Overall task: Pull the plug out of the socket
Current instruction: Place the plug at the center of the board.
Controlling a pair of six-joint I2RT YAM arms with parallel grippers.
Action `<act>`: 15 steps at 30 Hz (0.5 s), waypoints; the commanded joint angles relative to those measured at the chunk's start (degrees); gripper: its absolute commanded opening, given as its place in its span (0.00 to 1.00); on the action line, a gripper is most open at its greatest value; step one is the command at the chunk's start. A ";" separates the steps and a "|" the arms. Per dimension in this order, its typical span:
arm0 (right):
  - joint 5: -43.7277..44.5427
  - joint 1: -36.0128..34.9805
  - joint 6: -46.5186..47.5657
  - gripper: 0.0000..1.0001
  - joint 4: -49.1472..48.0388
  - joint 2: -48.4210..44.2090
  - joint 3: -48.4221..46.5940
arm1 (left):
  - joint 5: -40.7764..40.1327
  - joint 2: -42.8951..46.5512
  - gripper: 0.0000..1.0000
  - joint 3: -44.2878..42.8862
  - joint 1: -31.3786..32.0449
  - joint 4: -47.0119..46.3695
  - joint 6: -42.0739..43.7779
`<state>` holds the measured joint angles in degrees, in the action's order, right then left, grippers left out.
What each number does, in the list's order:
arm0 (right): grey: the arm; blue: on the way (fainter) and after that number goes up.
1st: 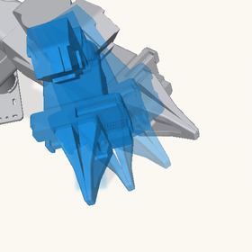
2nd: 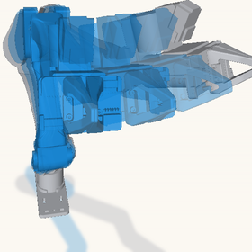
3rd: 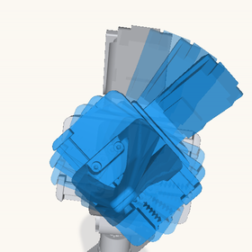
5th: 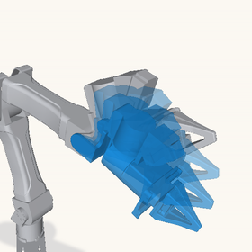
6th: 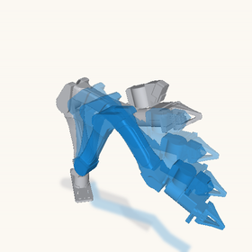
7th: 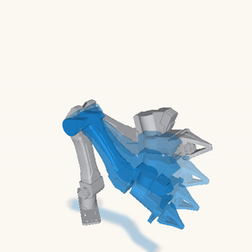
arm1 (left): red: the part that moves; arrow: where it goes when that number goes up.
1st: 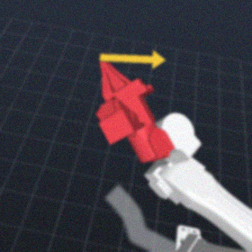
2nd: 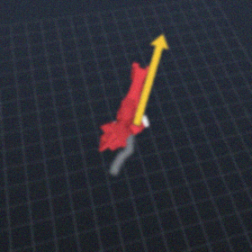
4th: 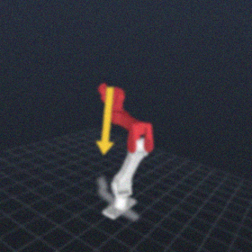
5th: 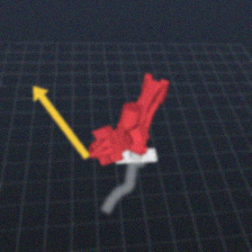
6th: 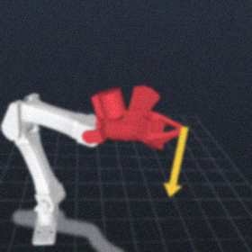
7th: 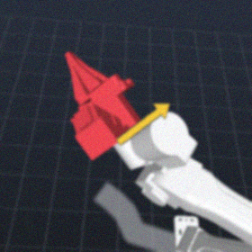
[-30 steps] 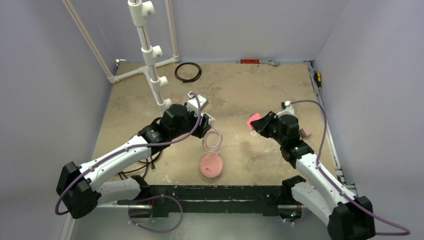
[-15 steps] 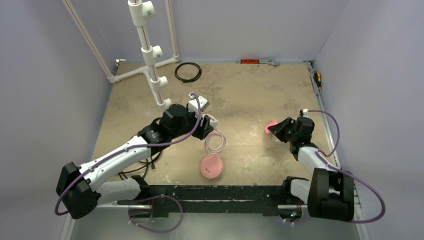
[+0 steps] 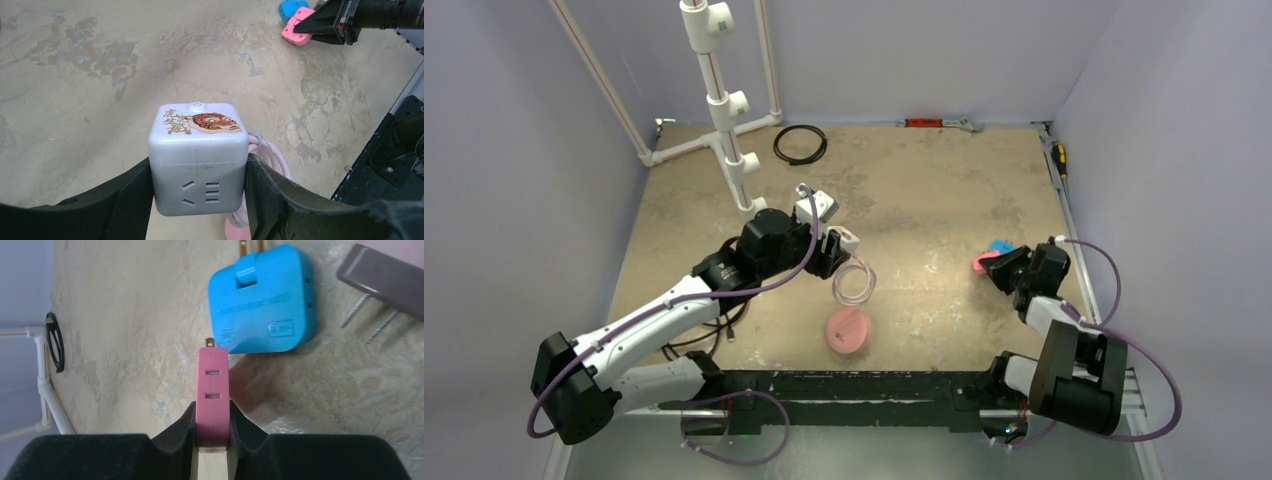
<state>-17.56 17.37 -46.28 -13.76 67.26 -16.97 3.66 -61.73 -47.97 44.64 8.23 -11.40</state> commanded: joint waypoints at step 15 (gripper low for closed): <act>0.94 9.26 -0.07 0.06 -4.42 2.53 1.31 | 0.21 1.18 0.00 -1.08 -0.17 -4.45 -0.97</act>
<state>-19.94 25.41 -48.56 -18.44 71.00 -15.99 3.66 -61.73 -47.97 44.64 8.25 -11.40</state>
